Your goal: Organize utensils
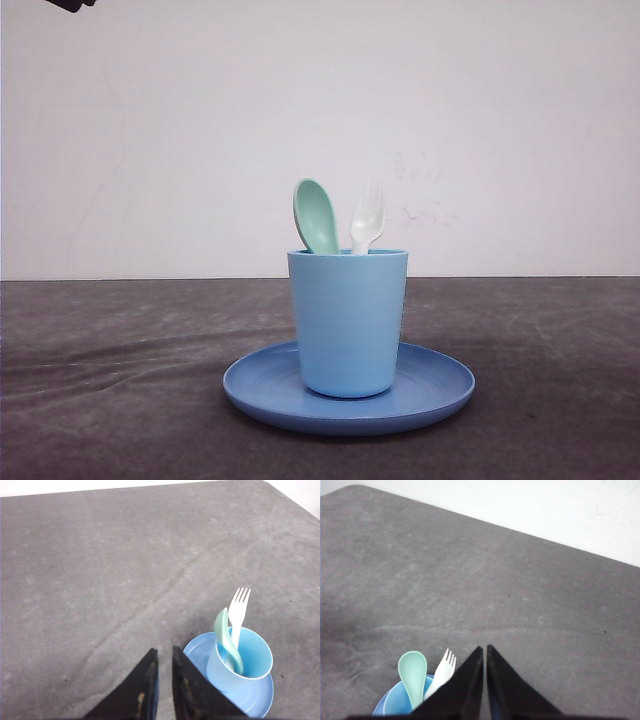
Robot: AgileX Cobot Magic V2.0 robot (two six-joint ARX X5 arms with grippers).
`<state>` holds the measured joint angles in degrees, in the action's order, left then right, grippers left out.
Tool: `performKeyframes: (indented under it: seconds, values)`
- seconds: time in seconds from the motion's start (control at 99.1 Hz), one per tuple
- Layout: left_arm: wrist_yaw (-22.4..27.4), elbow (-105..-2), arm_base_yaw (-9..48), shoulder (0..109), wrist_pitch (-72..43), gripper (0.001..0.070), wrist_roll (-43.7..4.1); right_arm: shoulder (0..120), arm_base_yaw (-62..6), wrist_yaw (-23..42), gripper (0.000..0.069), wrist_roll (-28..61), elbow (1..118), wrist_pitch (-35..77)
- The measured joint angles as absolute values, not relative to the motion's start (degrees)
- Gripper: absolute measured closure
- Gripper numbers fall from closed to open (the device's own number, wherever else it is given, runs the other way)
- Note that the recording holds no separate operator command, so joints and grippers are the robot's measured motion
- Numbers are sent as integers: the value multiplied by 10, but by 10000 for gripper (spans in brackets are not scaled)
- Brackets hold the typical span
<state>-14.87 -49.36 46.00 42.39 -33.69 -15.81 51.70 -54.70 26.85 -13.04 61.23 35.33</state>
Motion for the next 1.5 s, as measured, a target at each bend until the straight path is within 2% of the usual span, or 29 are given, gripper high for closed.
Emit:
performKeyframes:
  seconds: [0.111,0.242,0.383,0.484,0.625,0.797,1.13,1.341,1.503]
  values:
    - [-152,-494,457,422,-337,685,-131,517,-547,269,681,-130,612,353]
    - [-156,-494,423,405,-319,685,-80,517,-547,268,681,-130,612,353]
    - [-148,-485,341,382,-300,685,-53,517,-547,269,681,-130,612,353]
    - [-107,-451,272,356,-280,685,-45,517,-547,269,681,-130,612,353]
    - [-46,-367,188,302,-224,685,-21,517,-547,269,681,-129,612,353]
    - [-32,-244,120,218,-147,685,-8,517,-547,269,681,-129,612,353]
    - [-32,-76,58,67,-131,685,-9,517,-547,269,681,-129,612,353]
    - [-31,-33,38,8,-144,685,-16,517,-547,269,681,-129,612,353]
    - [-31,-31,35,3,-140,685,-24,517,-547,269,681,-129,612,353]
